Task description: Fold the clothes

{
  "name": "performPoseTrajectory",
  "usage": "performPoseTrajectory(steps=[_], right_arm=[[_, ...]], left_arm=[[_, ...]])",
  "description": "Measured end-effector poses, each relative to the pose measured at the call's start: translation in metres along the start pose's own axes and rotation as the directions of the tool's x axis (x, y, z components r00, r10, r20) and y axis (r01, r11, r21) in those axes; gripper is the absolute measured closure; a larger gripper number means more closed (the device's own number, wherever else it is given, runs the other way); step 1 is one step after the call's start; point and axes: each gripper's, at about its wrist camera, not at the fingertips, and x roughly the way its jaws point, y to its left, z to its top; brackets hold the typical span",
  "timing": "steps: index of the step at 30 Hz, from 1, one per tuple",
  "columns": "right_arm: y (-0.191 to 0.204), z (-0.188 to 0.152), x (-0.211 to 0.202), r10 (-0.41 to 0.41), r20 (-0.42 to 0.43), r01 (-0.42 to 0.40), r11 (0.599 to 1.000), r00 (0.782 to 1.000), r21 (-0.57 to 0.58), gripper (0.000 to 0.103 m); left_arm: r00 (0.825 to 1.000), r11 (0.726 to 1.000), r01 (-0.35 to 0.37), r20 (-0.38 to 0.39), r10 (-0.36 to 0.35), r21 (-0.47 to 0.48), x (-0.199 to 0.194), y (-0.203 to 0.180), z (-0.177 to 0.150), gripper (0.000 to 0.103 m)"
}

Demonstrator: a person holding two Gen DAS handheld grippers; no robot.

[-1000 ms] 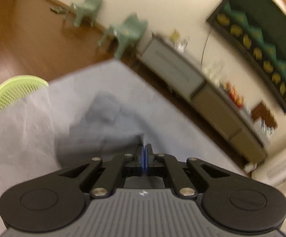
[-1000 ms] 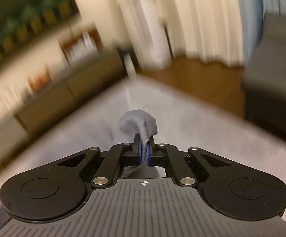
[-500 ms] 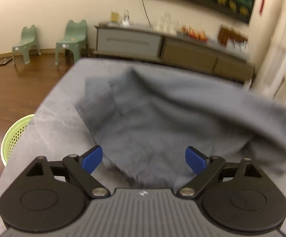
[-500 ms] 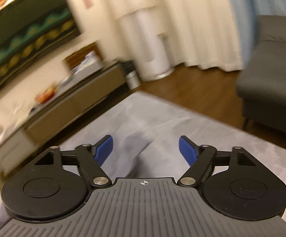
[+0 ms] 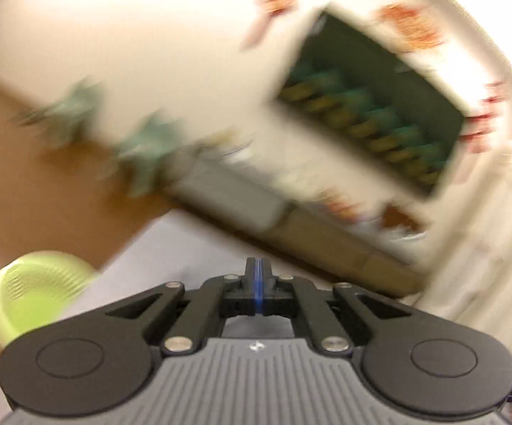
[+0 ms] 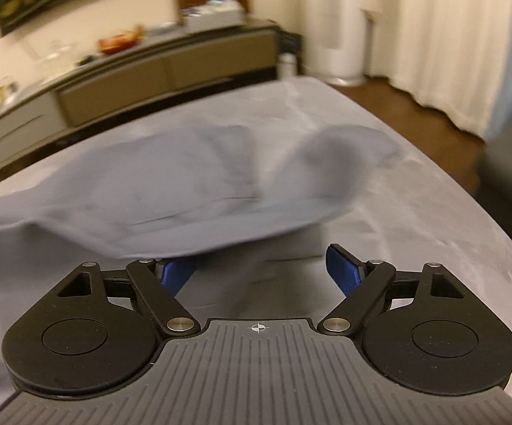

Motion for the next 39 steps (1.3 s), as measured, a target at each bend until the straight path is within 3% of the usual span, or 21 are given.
performPoseTrajectory(steps=[1,3,4,5,8,10,13,14,15,16,18,20,21,22,25,28,31,34,39], right_arm=[[-0.01,0.002,0.004,-0.004,-0.004,0.004,1.0,1.0,0.031,0.018],[-0.028,0.003,0.004,-0.003,-0.002,0.003,0.996,1.0,0.088,0.015],[-0.034,0.004,0.004,-0.012,0.005,0.012,0.995,1.0,0.104,0.012],[-0.04,0.004,0.005,-0.021,0.01,0.019,0.993,1.0,0.117,0.012],[-0.047,0.004,0.008,-0.029,0.018,0.027,0.993,0.999,0.119,0.01],[-0.048,0.004,0.011,-0.029,0.021,0.026,0.993,0.999,0.119,0.009],[-0.048,0.003,0.014,-0.028,0.03,0.025,0.993,0.999,0.118,0.008],[-0.047,0.002,0.013,-0.029,0.034,0.025,0.993,0.999,0.113,0.008],[-0.046,0.003,0.014,-0.031,0.038,0.026,0.993,0.999,0.111,0.008],[-0.05,0.004,0.013,-0.032,0.044,0.027,0.993,0.999,0.119,0.008],[-0.056,0.005,0.012,-0.036,0.057,0.028,0.99,0.998,0.136,0.008],[-0.063,0.007,0.01,-0.04,0.07,0.029,0.988,0.997,0.152,0.008],[-0.066,0.008,0.009,-0.042,0.077,0.03,0.987,0.996,0.16,0.008],[-0.07,0.008,0.008,-0.045,0.083,0.03,0.985,0.996,0.168,0.008],[-0.079,0.01,0.007,-0.047,0.098,0.027,0.981,0.994,0.191,0.008],[-0.074,0.004,0.017,0.06,0.048,-0.067,0.983,0.997,0.169,0.008],[-0.057,-0.001,0.022,0.197,0.018,-0.198,0.971,0.98,0.131,0.007],[-0.043,-0.003,0.026,0.254,0.035,-0.257,0.958,0.966,0.13,0.004],[-0.02,0.0,0.038,0.433,0.029,-0.428,0.875,0.901,0.228,0.004]], left_arm=[[0.998,1.0,-0.01,-0.064,0.011,0.016,0.011,0.002,-0.009,0.097],[0.983,0.992,-0.024,-0.18,0.046,0.121,0.037,-0.017,-0.031,0.068],[0.971,0.985,-0.028,-0.229,0.068,0.172,0.052,-0.028,-0.043,0.045],[0.958,0.977,-0.032,-0.271,0.089,0.209,0.066,-0.036,-0.053,0.037],[0.92,0.963,-0.047,-0.363,0.145,0.266,0.103,-0.046,-0.077,0.032],[0.917,0.968,-0.043,-0.374,0.137,0.249,0.119,-0.046,-0.082,0.017],[0.921,0.971,-0.013,-0.375,0.104,0.239,0.127,-0.051,-0.09,0.016],[0.921,0.967,-0.016,-0.373,0.113,0.252,0.132,-0.055,-0.092,0.035],[0.932,0.969,0.003,-0.353,0.087,0.248,0.126,-0.059,-0.085,0.066],[0.946,0.971,0.036,-0.323,0.043,0.234,0.114,-0.063,-0.074,0.087],[0.965,0.972,0.101,-0.26,-0.044,0.212,0.092,-0.072,-0.052,0.089],[0.988,0.976,0.152,-0.059,-0.145,0.156,0.032,-0.062,-0.01,0.09],[0.985,0.98,0.164,0.04,-0.169,0.112,0.004,-0.047,0.006,0.09],[0.987,0.986,0.147,0.057,-0.151,0.074,-0.007,-0.03,0.01,0.089],[0.998,1.0,0.019,-0.053,-0.019,0.0,-0.002,0.018,-0.003,0.089],[0.982,0.995,-0.069,-0.169,0.079,0.066,0.027,0.015,-0.022,0.088],[0.979,0.991,-0.075,-0.178,0.095,0.114,0.033,0.004,-0.024,0.088],[0.98,0.991,-0.064,-0.179,0.085,0.12,0.039,0.001,-0.02,0.088],[0.975,0.985,-0.061,-0.201,0.094,0.164,0.056,-0.021,-0.03,0.087]])
